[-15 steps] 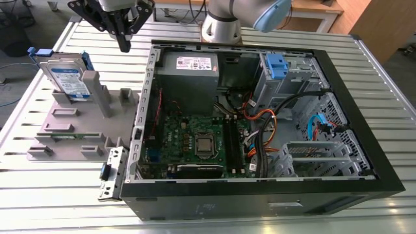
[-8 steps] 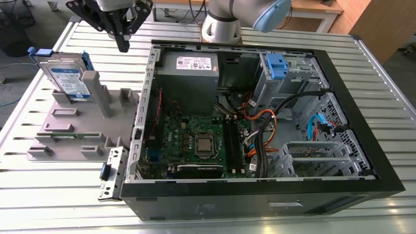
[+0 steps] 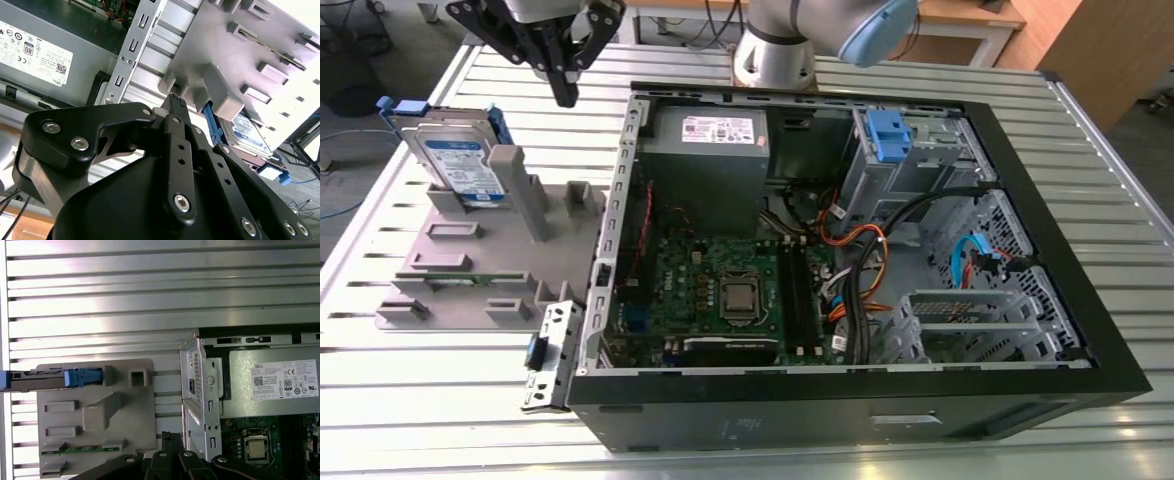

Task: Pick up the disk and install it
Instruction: 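Reach for the disk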

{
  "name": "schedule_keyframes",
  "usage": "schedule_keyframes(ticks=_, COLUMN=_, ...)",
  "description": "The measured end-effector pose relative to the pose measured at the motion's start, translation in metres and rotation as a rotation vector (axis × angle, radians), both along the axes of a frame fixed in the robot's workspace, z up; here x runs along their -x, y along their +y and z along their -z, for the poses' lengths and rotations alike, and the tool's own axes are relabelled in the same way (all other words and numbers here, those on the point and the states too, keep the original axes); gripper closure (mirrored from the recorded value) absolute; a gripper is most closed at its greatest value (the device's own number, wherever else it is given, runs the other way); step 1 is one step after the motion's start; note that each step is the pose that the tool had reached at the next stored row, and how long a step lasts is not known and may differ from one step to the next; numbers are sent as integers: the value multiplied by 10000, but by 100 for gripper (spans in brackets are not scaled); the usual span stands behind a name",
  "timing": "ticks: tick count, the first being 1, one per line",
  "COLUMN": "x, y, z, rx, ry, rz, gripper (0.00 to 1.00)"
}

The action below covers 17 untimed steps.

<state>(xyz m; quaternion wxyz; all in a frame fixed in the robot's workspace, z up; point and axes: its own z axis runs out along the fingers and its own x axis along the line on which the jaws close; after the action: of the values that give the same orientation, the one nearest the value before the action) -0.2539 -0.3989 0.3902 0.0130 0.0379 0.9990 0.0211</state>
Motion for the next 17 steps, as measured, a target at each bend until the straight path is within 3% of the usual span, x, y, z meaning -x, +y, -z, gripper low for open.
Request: schedule_keyframes(ticks=17, x=185, y=0, z=7, rx=0, ry=0, rz=0, gripper=89)
